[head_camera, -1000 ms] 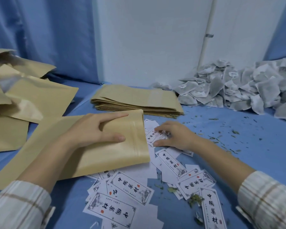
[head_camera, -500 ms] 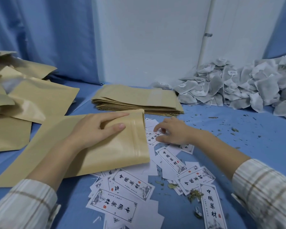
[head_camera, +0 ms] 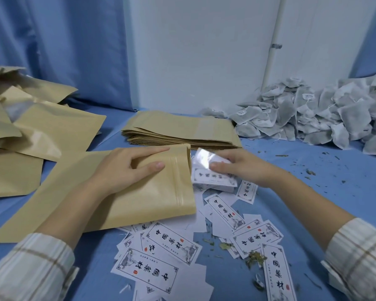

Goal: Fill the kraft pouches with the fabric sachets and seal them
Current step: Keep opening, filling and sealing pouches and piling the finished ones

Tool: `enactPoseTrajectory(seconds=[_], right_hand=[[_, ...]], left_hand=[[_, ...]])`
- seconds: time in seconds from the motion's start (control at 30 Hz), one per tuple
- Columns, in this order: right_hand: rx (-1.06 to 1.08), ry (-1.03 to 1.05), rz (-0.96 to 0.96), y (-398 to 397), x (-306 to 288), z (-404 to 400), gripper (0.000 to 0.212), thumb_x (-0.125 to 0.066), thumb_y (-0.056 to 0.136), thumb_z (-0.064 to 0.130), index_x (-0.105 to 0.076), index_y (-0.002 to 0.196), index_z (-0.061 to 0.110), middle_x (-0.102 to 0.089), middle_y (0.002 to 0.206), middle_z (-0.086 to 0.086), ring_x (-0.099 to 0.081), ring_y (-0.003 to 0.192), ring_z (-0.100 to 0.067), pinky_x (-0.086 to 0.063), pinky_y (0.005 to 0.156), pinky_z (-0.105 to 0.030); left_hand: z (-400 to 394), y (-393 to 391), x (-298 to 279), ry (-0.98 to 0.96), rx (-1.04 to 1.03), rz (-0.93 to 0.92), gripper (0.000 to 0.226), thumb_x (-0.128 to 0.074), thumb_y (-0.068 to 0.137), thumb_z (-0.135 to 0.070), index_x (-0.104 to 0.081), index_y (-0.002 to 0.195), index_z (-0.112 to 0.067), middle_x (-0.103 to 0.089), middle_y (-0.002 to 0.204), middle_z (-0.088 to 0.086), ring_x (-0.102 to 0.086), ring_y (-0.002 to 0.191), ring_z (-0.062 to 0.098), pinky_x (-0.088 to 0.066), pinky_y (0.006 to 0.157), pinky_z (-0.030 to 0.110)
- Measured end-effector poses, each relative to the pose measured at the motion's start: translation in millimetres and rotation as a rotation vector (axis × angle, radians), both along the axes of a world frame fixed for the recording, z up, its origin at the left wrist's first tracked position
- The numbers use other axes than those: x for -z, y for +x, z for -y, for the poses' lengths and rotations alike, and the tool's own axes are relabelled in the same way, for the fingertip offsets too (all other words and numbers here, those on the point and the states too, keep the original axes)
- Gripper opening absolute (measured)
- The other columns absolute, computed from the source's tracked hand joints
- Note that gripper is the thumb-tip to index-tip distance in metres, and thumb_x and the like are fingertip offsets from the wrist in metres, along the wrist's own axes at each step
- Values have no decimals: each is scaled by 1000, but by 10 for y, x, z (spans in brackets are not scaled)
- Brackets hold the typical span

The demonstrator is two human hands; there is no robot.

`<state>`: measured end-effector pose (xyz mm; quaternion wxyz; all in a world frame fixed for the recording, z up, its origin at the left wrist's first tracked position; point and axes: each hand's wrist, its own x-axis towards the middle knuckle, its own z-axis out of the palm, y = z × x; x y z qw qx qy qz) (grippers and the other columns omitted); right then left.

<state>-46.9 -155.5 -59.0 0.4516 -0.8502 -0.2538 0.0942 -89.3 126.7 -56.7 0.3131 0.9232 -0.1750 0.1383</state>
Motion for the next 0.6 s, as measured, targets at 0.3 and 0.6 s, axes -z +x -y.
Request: enactPoseTrajectory(seconds=[0.3,0.6], right_hand=[[-13,-436,158,76,-42,-486,21,-63,86,36,-67,95,17,-66,95,-2,-58,91,-16,-44,79,-27],[45,-403,239,8,-143,-407,16,-62,87,33,-61,84,17,-55,76,5,-49,80,-14,-37,72,-29]], left_hand=[[-44,8,-2,-48,40,15,43,-56,73,-72,-52,115,-64,-56,115,-41,-51,109,-15,-40,90,15],[-130,6,-2,-92,38,33,40,-55,73,-64,-54,113,-64,-56,109,-44,-53,101,-15,-35,76,1]])
